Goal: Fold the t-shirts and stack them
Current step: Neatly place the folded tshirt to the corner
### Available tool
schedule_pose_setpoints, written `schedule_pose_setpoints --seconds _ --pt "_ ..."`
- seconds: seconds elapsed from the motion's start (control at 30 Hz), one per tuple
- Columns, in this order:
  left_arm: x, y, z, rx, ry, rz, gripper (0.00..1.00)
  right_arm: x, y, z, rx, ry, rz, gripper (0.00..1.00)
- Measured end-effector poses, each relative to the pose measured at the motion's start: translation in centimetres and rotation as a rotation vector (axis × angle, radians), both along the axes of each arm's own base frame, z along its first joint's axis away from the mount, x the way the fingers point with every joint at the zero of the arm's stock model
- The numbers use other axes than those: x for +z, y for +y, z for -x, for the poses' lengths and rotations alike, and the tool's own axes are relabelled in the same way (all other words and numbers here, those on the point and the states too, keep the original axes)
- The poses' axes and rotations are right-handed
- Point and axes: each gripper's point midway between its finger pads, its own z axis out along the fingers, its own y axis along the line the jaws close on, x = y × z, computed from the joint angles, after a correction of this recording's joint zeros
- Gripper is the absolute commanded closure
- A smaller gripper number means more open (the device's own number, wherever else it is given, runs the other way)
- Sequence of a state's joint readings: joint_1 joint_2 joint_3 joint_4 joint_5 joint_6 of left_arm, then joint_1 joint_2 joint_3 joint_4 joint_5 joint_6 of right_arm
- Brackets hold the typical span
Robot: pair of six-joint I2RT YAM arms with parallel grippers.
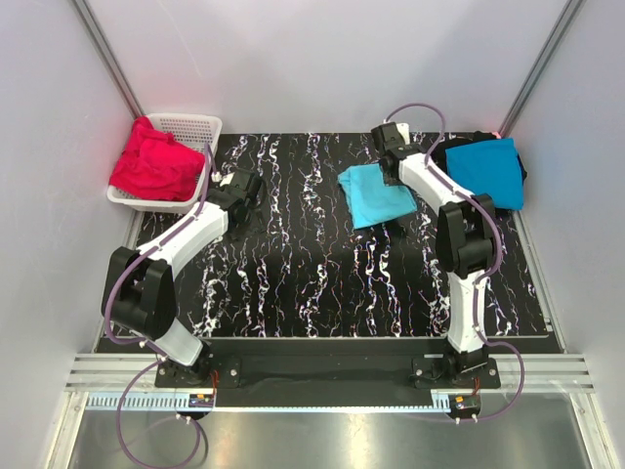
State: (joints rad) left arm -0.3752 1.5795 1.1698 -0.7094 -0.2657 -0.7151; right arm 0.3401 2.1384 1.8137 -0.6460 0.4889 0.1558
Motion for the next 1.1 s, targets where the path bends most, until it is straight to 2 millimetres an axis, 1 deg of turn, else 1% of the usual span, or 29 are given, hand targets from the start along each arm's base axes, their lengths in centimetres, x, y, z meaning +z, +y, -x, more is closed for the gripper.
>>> schedule_pose_setpoints --seconds 0.13,0.27,0.43,0.47,0.53,0.57,0.6,0.63,0.7,0.77,0.93,1.07,1.1 --pt "-0.2 0.0 0.0 -0.001 0.006 -0.001 0.42 1.0 -3.0 -0.5 -0.064 -0.018 0.055 1.0" --pt "-0.5 -0.1 0.0 -0.002 0.016 -0.002 0.42 1.6 -5.5 -0.5 -0.116 -0.018 0.106 1.0" --pt "-0.5 -0.1 0.1 -0.003 0.016 0.0 0.42 1.5 -7.4 -0.3 -0.149 0.002 0.116 1.0" --pt "-0.5 -0.1 0.1 -0.003 0.016 0.0 0.42 1.3 -7.6 -0.2 -0.152 0.008 0.112 1.0" --pt "-0.5 -0.1 0.1 -0.004 0.017 0.001 0.42 0.8 -7.7 0.0 -0.157 0.021 0.094 0.77" --pt "-0.5 -0.1 0.0 -0.004 0.016 0.001 0.42 0.3 -7.6 0.3 -0.16 0.03 0.082 0.72" --pt "-0.5 -0.2 0.0 -0.004 0.015 0.002 0.42 -0.3 -7.4 0.6 -0.156 0.048 0.069 0.72" --pt "-0.4 -0.2 0.0 -0.004 0.014 0.002 0.42 -1.0 -7.3 1.1 -0.152 0.068 0.06 0.78" --pt "-0.3 -0.3 -0.1 -0.005 0.01 0.006 0.42 -2.5 -7.0 2.1 -0.151 0.109 0.042 0.79" --pt "-0.1 -0.3 -0.2 -0.007 0.006 0.009 0.42 -3.3 -6.8 2.9 -0.149 0.144 0.032 0.76" --pt "0.1 -0.5 -0.3 -0.016 0.004 0.015 0.42 -3.5 -6.6 3.1 -0.149 0.151 0.015 0.73" --pt "0.4 -1.1 -0.5 -0.036 0.004 0.036 0.42 -3.7 -6.6 3.1 -0.168 0.149 -0.022 0.61" --pt "0.4 -1.3 -0.6 -0.042 0.005 0.043 0.42 -3.9 -6.8 3.1 -0.177 0.151 -0.047 0.61"
